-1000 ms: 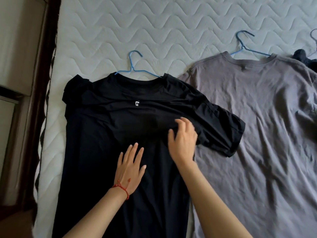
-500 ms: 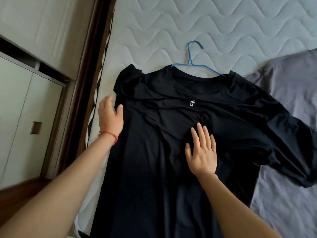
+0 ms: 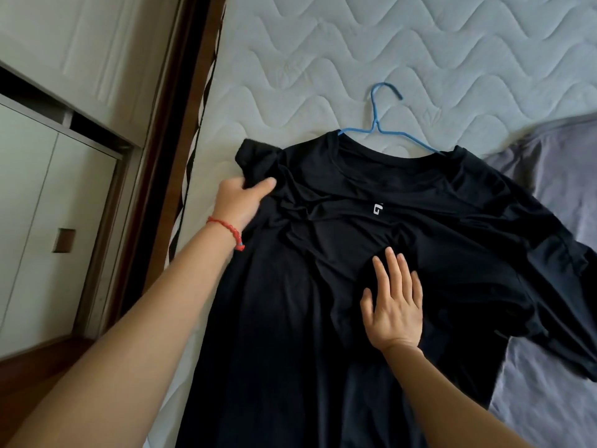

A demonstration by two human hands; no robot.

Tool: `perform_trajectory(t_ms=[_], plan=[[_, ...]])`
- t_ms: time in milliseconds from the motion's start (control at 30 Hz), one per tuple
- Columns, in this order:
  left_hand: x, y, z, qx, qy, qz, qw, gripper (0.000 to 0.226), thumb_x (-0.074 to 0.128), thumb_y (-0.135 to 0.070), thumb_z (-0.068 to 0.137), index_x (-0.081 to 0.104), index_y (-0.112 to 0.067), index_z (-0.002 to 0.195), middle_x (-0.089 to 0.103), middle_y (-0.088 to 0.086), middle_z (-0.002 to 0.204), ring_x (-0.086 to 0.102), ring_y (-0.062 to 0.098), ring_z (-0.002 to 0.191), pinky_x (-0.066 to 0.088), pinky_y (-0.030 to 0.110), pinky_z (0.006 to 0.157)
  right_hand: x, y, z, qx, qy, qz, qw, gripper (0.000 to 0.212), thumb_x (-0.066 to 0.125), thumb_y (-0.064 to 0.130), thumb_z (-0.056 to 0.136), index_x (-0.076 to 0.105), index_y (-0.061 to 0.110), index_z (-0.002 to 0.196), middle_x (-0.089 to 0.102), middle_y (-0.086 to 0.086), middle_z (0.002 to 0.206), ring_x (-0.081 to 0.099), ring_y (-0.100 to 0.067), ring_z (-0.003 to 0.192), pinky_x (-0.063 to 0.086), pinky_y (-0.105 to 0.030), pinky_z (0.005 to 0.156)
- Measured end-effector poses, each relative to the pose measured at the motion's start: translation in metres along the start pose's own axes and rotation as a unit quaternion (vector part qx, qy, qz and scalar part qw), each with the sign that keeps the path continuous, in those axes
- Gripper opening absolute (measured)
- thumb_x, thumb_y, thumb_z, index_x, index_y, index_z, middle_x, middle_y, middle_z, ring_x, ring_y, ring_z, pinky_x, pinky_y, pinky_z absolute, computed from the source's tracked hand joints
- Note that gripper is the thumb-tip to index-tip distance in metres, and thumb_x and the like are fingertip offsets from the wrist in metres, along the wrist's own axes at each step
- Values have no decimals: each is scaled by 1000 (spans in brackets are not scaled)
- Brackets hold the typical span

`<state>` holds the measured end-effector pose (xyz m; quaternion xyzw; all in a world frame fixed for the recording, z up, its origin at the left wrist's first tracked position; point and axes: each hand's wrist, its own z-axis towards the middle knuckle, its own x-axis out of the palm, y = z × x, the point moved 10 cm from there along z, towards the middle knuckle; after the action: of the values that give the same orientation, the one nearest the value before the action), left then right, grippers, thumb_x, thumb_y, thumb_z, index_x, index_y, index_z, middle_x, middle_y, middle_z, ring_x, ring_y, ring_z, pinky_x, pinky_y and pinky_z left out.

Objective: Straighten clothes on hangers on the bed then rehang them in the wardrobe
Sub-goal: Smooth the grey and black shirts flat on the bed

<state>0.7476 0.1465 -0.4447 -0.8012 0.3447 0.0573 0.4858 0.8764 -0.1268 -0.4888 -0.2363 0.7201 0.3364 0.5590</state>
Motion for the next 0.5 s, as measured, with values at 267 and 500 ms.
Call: perform_trajectory(t_ms=[267, 500], plan=[[-12, 6, -10, 50, -81, 94, 991, 22, 55, -29, 88, 65, -11, 97, 66, 8, 100, 63, 19, 93, 46, 25, 80, 3, 0, 0, 2, 6, -7, 1000, 57, 35, 34, 84, 33, 15, 138, 35, -9, 148, 22, -23, 138, 3, -31, 115], [22, 4, 12, -7, -39, 56, 998, 56, 67, -28, 79, 46, -6, 126, 57, 4, 113, 57, 20, 104, 45, 27, 87, 5, -1, 0, -1, 5, -9, 1000, 57, 35, 34, 85, 33, 15, 138, 32, -7, 148, 21, -23, 138, 2, -32, 115]])
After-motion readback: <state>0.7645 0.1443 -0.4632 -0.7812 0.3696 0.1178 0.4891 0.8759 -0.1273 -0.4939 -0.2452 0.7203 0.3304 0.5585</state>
